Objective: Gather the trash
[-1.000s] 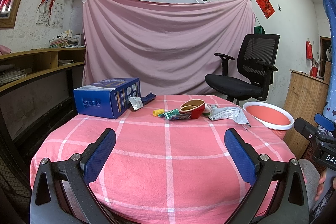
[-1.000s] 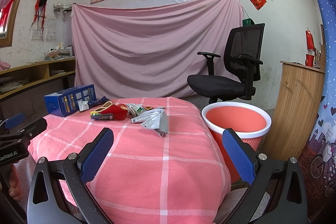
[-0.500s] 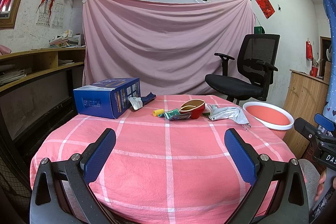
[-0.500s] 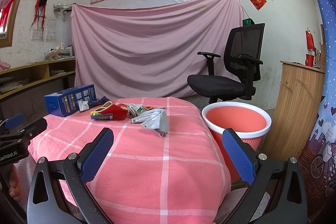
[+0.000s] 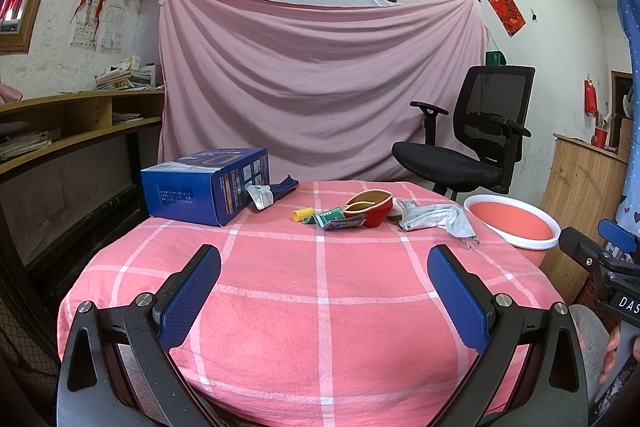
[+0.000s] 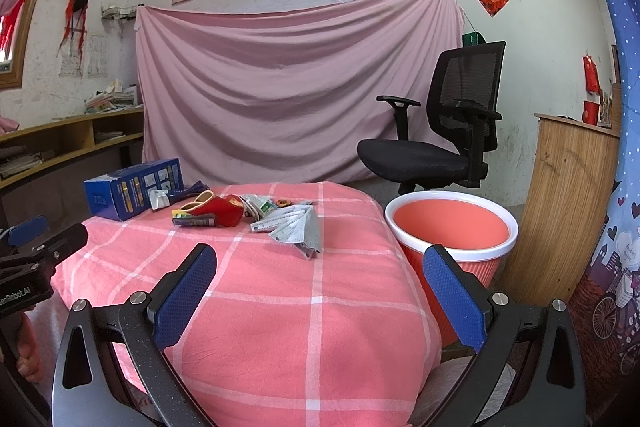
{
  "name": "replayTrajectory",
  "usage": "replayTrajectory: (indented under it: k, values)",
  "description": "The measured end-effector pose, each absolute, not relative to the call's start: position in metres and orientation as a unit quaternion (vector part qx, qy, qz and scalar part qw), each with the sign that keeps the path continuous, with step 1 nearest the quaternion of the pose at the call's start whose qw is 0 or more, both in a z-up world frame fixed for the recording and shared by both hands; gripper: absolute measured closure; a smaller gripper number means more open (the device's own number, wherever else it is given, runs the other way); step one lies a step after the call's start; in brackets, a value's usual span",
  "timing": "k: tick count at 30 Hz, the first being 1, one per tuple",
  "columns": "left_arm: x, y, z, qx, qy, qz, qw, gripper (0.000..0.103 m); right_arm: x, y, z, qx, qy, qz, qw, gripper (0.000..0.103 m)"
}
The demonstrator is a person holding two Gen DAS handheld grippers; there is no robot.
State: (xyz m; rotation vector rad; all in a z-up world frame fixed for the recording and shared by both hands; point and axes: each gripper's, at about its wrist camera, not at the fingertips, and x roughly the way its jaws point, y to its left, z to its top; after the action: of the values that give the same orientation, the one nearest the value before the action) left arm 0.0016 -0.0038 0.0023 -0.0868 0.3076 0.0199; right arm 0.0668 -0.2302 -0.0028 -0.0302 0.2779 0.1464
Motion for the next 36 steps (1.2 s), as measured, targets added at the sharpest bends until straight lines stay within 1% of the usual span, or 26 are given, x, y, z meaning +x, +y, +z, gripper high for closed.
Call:
replayTrajectory:
  k: [10, 16, 25, 32, 36]
  values:
    - [0.002, -0.001, 0.007, -0.034, 0.134, 0.026, 0.99, 0.002, 0.077, -0.231, 0.002, -0.012, 0.136, 0.078, 0.988, 0.0]
    - [0.025, 0.003, 0.011, -0.037, 0.134, 0.03, 0.99, 0.002, 0.095, -0.228, 0.007, -0.019, 0.136, 0.086, 0.987, 0.0]
    - [0.068, 0.009, 0.015, -0.027, 0.137, 0.036, 0.99, 0.002, 0.133, -0.225, 0.016, -0.036, 0.114, 0.102, 0.988, 0.0]
    - [0.097, 0.02, 0.007, -0.021, 0.169, 0.02, 0.985, 0.002, 0.169, -0.223, 0.01, -0.05, 0.134, 0.12, 0.982, 0.0]
    - [0.114, 0.021, 0.001, -0.03, 0.194, 0.004, 0.981, 0.002, 0.198, -0.223, 0.003, -0.054, 0.171, 0.113, 0.977, 0.0]
